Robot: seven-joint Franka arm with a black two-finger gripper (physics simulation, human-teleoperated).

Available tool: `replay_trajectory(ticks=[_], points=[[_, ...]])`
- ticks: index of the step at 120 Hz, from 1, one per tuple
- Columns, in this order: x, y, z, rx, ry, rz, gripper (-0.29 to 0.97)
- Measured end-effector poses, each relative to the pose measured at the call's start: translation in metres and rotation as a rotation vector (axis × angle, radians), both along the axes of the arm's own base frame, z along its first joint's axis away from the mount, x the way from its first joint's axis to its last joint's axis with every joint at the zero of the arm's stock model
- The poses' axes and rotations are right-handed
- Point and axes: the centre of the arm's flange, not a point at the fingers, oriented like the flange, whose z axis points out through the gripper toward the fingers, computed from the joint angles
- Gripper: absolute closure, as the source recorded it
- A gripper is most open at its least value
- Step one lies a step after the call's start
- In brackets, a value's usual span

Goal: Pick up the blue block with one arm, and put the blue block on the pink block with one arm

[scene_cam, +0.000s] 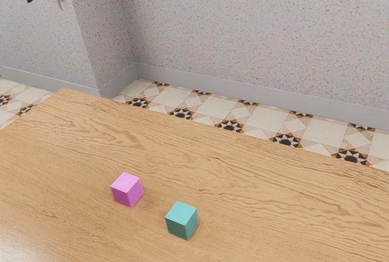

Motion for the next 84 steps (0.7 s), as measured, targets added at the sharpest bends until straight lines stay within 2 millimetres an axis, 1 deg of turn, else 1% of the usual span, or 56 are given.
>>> replay_trajectory(ticks=[12, 20, 31, 46, 48, 54, 56, 60, 65, 69, 75, 84], points=[[-0.001, 0.001, 0.001, -0.012, -0.001, 0.002, 0.00], [-0.003, -0.004, 0.000, -0.026, 0.011, -0.008, 0.00], [0.001, -0.018, -0.022, -0.043, 0.102, -0.019, 0.00], [-0.018, -0.046, -0.016, -0.047, 0.119, -0.067, 0.00], [-0.021, -0.051, -0.017, -0.045, 0.123, -0.076, 0.00], [-0.039, -0.066, -0.025, -0.043, 0.142, -0.115, 0.00], [-0.044, -0.069, -0.030, -0.042, 0.153, -0.123, 0.00], [-0.052, -0.073, -0.047, -0.040, 0.184, -0.137, 0.00], [-0.061, -0.080, -0.075, -0.036, 0.227, -0.156, 0.00], [-0.063, -0.087, -0.100, -0.031, 0.263, -0.177, 0.00], [-0.067, -0.096, -0.133, -0.025, 0.301, -0.201, 0.00], [-0.071, -0.109, -0.175, -0.019, 0.334, -0.237, 0.00]])
